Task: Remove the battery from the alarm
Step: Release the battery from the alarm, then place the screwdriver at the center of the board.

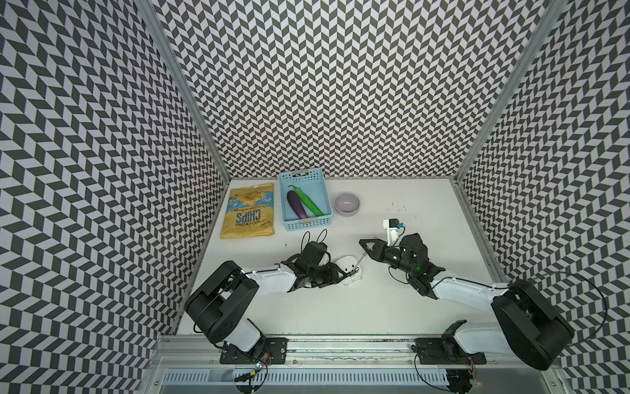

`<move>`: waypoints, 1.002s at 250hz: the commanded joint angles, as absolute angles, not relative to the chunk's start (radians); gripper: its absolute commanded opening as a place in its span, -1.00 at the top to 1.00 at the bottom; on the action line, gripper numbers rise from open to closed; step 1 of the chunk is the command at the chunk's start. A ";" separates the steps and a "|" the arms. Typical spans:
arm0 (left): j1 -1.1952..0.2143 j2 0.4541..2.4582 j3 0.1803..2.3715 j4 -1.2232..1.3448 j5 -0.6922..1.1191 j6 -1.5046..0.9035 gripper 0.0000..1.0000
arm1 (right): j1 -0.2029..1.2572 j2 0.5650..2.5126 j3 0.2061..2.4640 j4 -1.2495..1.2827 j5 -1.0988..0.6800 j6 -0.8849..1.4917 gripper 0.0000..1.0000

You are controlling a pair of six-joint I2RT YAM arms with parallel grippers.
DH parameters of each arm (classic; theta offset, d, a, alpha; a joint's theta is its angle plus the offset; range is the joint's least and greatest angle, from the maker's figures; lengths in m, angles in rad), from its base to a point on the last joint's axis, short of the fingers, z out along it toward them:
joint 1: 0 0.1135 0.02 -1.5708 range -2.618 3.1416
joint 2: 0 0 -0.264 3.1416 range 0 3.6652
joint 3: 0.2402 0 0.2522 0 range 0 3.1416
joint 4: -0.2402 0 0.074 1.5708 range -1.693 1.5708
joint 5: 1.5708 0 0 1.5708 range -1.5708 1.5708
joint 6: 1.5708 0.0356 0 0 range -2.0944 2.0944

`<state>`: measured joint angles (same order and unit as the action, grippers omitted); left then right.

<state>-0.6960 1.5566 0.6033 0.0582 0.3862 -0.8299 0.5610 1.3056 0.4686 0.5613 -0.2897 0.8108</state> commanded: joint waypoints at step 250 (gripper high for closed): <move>-0.686 1.651 0.598 -0.103 0.249 -0.738 -0.06 | 0.308 1.806 1.143 -0.654 0.068 0.132 0.84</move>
<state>-0.7040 1.6112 0.6525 0.0765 0.3546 -0.7555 0.3107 1.7443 1.0985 -0.6140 0.0875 0.1749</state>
